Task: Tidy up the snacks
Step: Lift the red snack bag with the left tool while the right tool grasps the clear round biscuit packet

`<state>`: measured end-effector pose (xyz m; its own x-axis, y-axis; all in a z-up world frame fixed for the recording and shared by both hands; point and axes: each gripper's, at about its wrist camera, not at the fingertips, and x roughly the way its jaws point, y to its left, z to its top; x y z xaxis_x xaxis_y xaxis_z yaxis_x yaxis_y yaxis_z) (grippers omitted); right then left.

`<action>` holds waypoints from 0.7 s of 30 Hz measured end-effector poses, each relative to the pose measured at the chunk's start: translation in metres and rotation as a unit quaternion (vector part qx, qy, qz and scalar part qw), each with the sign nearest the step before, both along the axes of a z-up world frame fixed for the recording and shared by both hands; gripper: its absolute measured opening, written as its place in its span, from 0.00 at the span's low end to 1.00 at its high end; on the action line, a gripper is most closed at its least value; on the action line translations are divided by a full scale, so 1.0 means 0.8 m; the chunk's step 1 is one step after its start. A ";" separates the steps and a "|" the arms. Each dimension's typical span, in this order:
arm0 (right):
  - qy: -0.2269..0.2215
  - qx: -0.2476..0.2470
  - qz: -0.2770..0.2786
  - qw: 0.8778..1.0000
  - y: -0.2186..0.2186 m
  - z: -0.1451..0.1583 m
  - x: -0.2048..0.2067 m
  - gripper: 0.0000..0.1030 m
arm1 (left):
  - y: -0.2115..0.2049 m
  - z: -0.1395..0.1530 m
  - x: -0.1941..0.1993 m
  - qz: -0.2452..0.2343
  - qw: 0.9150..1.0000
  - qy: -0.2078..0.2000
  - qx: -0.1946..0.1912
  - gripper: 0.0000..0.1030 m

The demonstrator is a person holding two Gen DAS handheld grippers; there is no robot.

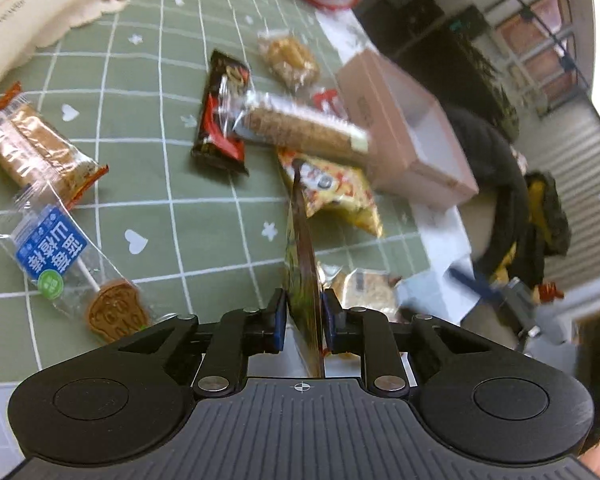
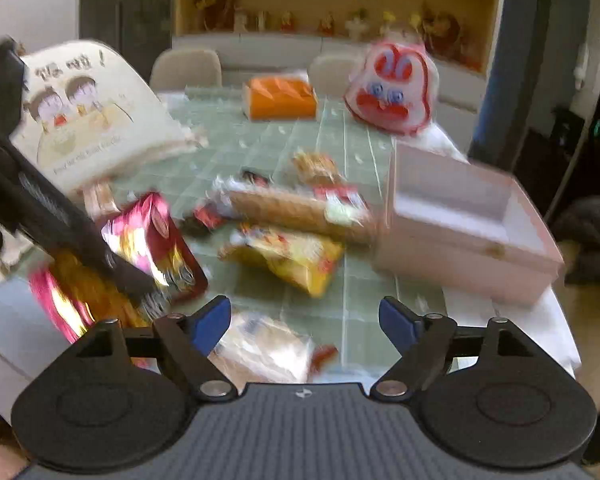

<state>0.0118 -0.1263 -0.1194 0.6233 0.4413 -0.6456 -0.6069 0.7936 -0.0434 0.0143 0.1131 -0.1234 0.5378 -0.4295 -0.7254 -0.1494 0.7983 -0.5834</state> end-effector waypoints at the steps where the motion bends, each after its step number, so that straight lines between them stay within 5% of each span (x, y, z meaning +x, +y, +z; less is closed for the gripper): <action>1: 0.030 0.001 0.009 1.000 -0.004 -0.003 0.005 0.80 | -0.001 0.002 -0.002 0.005 1.000 -0.005 0.006 0.22; 4: 0.089 0.034 0.027 0.995 -0.013 -0.013 0.010 0.80 | -0.005 0.004 -0.008 0.009 0.999 -0.008 0.031 0.22; 9: 0.043 -0.016 0.078 0.996 0.008 -0.017 -0.005 0.80 | -0.003 0.014 -0.019 0.015 0.998 -0.013 0.064 0.21; 13: 0.083 -0.030 0.103 0.991 0.019 -0.023 -0.001 0.80 | -0.005 0.016 -0.026 0.014 0.996 -0.018 0.091 0.22; 17: 0.107 0.021 0.126 0.986 0.022 -0.012 -0.004 0.80 | -0.003 0.015 -0.026 0.013 0.995 -0.024 0.092 0.22; 21: 0.019 -0.007 0.138 0.990 0.028 0.003 -0.017 0.80 | 0.014 0.010 -0.020 0.007 0.997 -0.020 0.069 0.22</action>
<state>-0.0019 -0.1040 -0.1169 0.4556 0.5826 -0.6730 -0.8023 0.5964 -0.0269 -0.0017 0.1239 -0.1150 0.5720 -0.3199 -0.7553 -0.1403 0.8691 -0.4744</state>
